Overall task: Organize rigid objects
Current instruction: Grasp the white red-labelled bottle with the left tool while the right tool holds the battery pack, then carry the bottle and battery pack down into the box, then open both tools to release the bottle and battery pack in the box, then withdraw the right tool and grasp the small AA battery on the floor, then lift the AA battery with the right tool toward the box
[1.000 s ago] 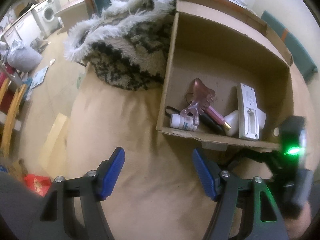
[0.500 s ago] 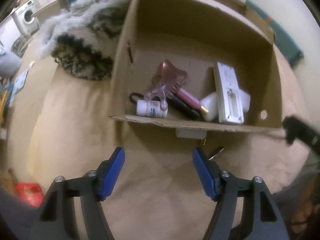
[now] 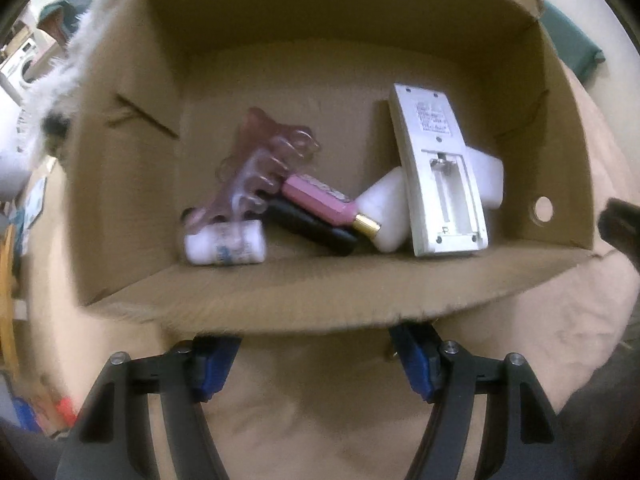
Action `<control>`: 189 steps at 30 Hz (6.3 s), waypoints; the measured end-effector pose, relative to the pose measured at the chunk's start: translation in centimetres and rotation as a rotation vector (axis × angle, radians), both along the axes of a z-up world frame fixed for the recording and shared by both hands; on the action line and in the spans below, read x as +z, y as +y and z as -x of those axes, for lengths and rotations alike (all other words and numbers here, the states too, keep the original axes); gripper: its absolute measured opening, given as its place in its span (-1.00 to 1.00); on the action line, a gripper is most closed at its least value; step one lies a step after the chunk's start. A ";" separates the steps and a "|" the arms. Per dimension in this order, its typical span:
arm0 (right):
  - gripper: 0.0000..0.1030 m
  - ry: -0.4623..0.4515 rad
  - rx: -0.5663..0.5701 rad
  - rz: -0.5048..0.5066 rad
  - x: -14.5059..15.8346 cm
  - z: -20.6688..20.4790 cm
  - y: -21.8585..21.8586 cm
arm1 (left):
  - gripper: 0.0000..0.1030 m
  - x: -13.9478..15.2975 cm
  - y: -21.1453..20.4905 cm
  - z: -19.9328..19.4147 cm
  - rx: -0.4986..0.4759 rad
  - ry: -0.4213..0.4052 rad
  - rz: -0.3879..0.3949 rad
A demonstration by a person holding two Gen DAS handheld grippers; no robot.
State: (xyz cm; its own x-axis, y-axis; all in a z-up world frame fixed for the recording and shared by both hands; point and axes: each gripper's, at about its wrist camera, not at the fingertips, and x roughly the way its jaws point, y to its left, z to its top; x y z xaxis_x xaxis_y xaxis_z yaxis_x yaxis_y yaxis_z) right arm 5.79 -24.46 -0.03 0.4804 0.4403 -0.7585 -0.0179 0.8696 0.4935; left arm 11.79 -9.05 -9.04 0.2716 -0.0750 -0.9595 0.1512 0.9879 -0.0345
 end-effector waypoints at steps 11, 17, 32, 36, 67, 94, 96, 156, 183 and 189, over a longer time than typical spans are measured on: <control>0.69 0.015 -0.001 -0.011 0.1 -0.2 -0.2 | -0.16 -1.6 -1.3 -1.7 -0.025 0.018 -0.014; 0.69 0.025 0.001 0.002 0.0 -0.3 0.0 | -0.16 -0.8 -0.2 -0.8 -0.019 0.014 -0.041; 0.69 -0.003 -0.009 0.038 1.1 0.0 0.7 | -0.16 5.3 2.5 2.6 -0.004 -0.119 -0.108; 0.69 -0.038 -0.015 0.053 1.9 0.1 0.8 | -0.16 8.3 3.9 3.7 0.006 -0.184 -0.085; 0.69 0.055 0.040 0.204 -2.2 -7.3 2.3 | -0.15 5.9 2.4 -4.1 0.022 -0.236 -0.050; 0.69 0.058 0.043 0.209 -2.4 -7.5 2.6 | -0.15 4.1 3.3 -4.1 0.056 -0.181 -0.036; 0.69 0.059 0.040 0.202 -2.4 -7.4 2.5 | -0.15 4.1 3.3 -4.0 0.054 -0.185 -0.042; 0.90 0.163 0.229 0.373 -5.4 1.2 6.9 | 0.28 7.4 10.5 4.6 0.247 -0.113 0.080; -0.12 0.236 0.379 0.516 -9.2 1.1 10.3 | 0.28 6.5 10.2 4.6 0.252 -0.106 0.039; -0.12 0.191 0.358 0.431 -4.4 2.4 9.1 | 0.28 6.5 10.0 4.5 0.256 -0.099 0.062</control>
